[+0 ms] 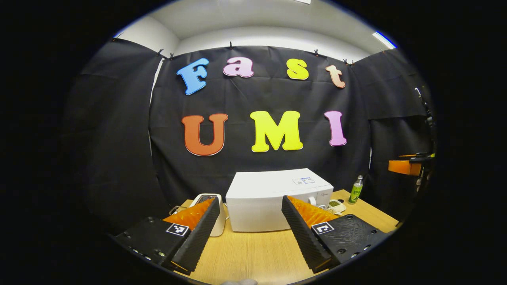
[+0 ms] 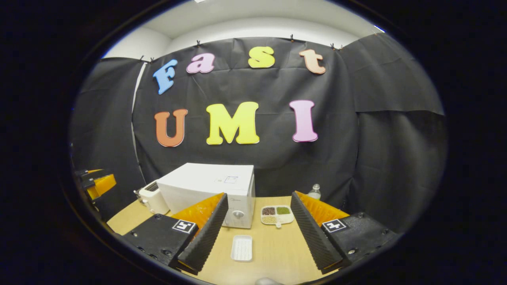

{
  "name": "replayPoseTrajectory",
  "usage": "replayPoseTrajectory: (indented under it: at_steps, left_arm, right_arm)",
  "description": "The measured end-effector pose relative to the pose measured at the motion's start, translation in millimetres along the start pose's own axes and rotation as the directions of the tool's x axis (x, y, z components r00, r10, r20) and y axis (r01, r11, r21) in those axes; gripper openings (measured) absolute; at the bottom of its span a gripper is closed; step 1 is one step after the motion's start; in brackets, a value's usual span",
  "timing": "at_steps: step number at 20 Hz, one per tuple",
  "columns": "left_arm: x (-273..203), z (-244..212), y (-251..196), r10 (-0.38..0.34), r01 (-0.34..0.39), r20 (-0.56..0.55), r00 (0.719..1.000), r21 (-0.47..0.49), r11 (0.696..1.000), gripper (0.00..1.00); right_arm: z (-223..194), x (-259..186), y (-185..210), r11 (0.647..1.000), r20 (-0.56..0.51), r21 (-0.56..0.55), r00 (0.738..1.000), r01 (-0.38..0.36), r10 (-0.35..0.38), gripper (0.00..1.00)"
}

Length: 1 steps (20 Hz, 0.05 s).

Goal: Open the microwave oven with the left hand, put the food in, and close the microwave oven.

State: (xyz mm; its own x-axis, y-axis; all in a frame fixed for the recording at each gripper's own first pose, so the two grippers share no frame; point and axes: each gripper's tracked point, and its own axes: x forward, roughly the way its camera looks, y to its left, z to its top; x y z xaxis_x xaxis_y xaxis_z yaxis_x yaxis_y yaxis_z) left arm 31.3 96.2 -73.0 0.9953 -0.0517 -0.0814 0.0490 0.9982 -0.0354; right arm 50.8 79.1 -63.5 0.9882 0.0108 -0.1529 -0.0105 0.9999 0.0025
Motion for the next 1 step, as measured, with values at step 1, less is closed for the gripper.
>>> replayPoseTrajectory:
  at_steps: [1]
  left_arm:
    - [0.8,1.5,1.3,0.001,-0.001,0.003,1.000,-0.003,1.000,0.97]
  right_arm:
    - [0.9,-1.2,0.1,1.000,0.002,0.000,1.000,-0.001,0.001,0.92]
